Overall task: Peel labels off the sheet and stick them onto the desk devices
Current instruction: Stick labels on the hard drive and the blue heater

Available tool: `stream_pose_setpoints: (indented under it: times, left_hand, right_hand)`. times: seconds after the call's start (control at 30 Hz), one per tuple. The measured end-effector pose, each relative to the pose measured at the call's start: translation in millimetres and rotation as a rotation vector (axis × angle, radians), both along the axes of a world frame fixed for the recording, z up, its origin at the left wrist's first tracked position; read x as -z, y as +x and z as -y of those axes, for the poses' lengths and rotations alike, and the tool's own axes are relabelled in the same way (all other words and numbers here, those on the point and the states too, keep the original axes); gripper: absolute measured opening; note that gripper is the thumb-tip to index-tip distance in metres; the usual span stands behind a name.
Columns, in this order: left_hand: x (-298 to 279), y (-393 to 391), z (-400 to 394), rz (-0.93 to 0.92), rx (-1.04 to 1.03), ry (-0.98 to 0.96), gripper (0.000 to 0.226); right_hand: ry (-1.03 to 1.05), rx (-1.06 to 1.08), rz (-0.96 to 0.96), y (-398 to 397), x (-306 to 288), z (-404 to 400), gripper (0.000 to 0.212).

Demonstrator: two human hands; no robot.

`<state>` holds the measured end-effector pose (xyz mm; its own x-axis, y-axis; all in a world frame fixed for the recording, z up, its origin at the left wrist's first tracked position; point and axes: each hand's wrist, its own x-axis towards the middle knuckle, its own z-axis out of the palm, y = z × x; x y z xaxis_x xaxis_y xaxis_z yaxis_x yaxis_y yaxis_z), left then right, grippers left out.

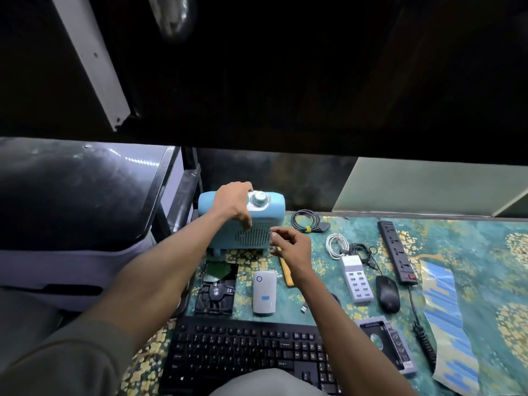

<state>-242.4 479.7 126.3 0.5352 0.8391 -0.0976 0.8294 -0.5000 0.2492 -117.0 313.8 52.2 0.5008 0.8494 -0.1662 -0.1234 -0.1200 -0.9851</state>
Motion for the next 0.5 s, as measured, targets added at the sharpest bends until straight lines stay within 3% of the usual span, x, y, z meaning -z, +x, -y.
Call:
stream_pose_setpoints:
  times: [0.13, 0.2, 0.37, 0.43, 0.5]
  left_hand:
    - [-0.3, -14.5, -8.8, 0.165, -0.139, -0.002, 0.076]
    - [-1.2, -22.9, -15.7, 0.329, -0.240, -0.096, 0.072]
    - [4.2, -36.1, -19.7, 0.813, -0.479, -0.508, 0.068]
    - [17.7, -40.4, -8.1, 1.047, -0.499, -0.778, 0.065]
    - [34.1, -46.1, 11.5, 1.201, -0.470, -1.054, 0.051]
  right_hand:
    - [-0.035, 0.070, -0.237, 4.5, 6.8, 4.5, 0.009]
    - [-0.057, 0.115, -0.344, 3.5, 13.7, 10.3, 0.008]
    - [-0.015, 0.240, -0.582, 15.5, 14.0, 13.5, 0.018]
    - [0.040, 0.268, -0.598, 31.1, 8.4, 9.6, 0.022]
    - [0.068, 0.249, -0.557, 45.4, -1.6, 8.3, 0.014]
